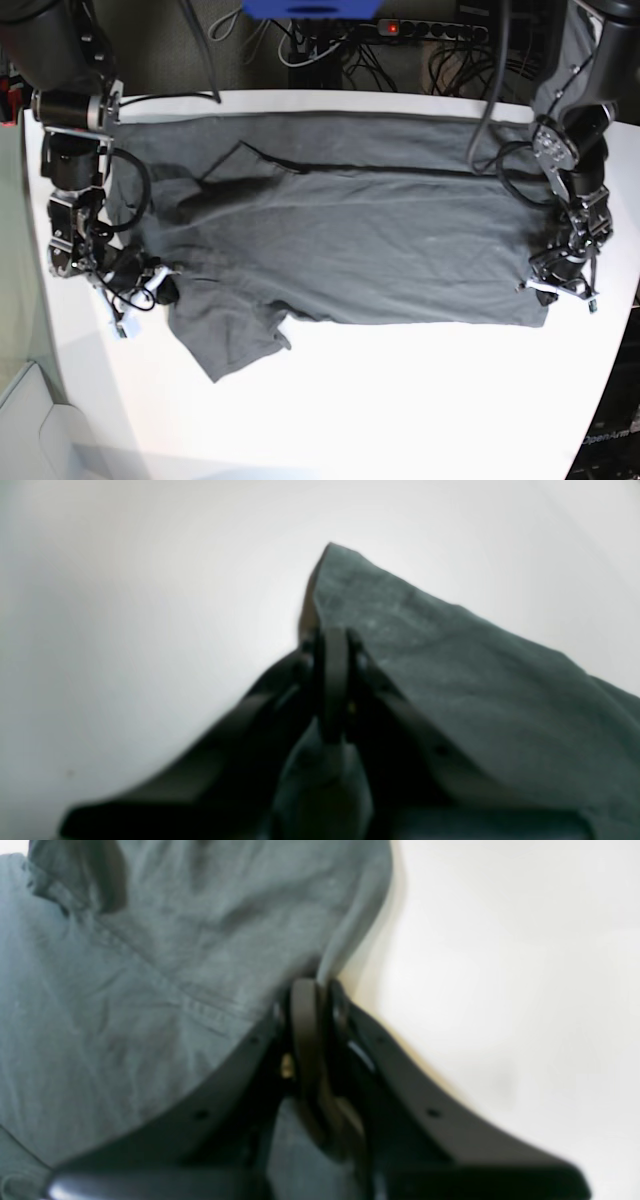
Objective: Layout the t-shirt on the table in an organized manner, then fold the t-shirt properly
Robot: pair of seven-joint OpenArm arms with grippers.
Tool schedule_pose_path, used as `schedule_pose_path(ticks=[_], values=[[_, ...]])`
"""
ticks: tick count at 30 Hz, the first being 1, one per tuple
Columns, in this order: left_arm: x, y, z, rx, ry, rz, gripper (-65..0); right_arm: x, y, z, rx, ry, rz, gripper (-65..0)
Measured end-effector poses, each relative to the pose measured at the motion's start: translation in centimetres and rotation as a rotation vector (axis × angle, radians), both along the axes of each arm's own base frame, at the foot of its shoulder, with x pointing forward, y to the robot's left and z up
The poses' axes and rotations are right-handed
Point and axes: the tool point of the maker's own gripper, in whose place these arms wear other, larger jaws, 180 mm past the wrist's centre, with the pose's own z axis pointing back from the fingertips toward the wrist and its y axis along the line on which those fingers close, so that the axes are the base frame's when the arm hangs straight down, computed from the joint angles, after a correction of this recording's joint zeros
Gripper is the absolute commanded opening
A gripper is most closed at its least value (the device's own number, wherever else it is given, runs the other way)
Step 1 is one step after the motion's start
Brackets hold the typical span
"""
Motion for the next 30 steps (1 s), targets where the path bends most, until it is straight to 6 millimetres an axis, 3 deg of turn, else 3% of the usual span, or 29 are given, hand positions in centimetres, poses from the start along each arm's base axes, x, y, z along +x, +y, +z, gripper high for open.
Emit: schedule_pose_path(ticks=[9,15,21,24,26,30], values=[[-0.4,0.1,-0.2,-0.003,-0.008,0.005,-64.5,0.0,0.0,0.5,-0.044,0.004,0.029,-65.0],[-0.7,-0.8,-0.1,-0.040,-0.025,-0.067,-64.5,-1.6,-0.2,0.9,-0.135,0.009,0.081,-65.0],[-2.1,0.4,0.2,-0.029,0.023,-0.056,-64.5,-2.4,-0.1,2.0,-0.182,-0.032,0.107,-65.0],[-4.1,1.8,0.8,0.009,0.048,-0.025,-64.5,-2.5,0.0,2.5,-0.202,-0.037,0.117,-65.0],[-4.8,1.4,1.5,0.043,0.067,-0.092,-64.5,-2.5,-0.1,3.0,-0.221,-0.040,0.125,-65.0],[-3.6,0.1,4.1,0.083,0.022,-0.158,-64.5,-2.6,0.2,4.7,-0.252,-0.096,0.141,-65.0]])
